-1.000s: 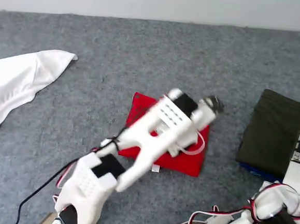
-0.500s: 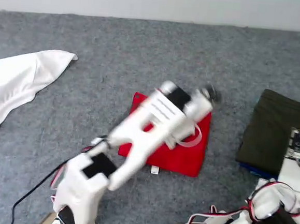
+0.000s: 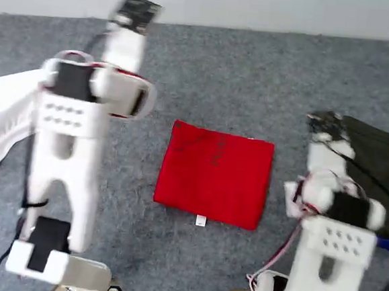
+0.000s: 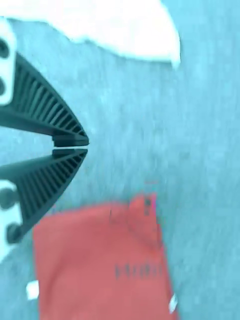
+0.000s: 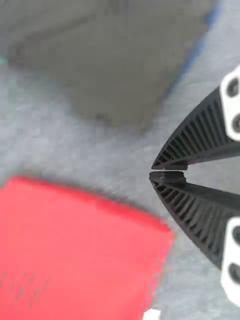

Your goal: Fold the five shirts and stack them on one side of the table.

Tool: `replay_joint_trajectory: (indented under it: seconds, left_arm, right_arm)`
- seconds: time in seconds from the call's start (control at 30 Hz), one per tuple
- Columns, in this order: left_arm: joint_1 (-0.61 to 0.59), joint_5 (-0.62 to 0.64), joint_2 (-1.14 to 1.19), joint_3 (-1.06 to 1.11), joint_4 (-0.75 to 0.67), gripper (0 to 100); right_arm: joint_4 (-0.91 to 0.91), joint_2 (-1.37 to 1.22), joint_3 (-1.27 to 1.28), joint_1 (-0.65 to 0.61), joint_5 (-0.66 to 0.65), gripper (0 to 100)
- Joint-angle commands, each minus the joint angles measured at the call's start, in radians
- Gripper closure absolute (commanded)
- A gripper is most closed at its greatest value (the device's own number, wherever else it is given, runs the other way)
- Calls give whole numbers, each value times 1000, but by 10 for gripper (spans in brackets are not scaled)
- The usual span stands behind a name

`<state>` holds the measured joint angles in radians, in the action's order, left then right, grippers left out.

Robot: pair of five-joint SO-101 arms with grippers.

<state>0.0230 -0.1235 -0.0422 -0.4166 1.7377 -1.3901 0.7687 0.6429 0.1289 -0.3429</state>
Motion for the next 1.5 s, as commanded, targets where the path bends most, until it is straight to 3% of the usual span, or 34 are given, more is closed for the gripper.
replay_joint_trajectory:
  seconds: [0.0,0.23,0.47,0.8,1.07,1.33,1.47]
  left_arm:
    - [-127,-58,-98,-39,15,987]
    - [-387,-143,-146,-39,15,987]
    - [-552,-212,-143,-41,15,987]
    - [-565,-215,-146,-7,15,987]
    - [-565,-215,-144,47,14,987]
    - [-565,-216,-143,47,14,987]
    - [-565,-218,-143,47,14,987]
  right_arm:
    - [153,-120,-3,-114,49,982]
    - [318,-404,-84,-182,86,794]
    - [325,-694,-336,-179,158,786]
    - [315,-1020,-591,-183,160,798]
    - [314,-1076,-638,-199,152,994]
    - [317,-1079,-674,-199,147,990]
    - [340,-1099,-752,-199,75,990]
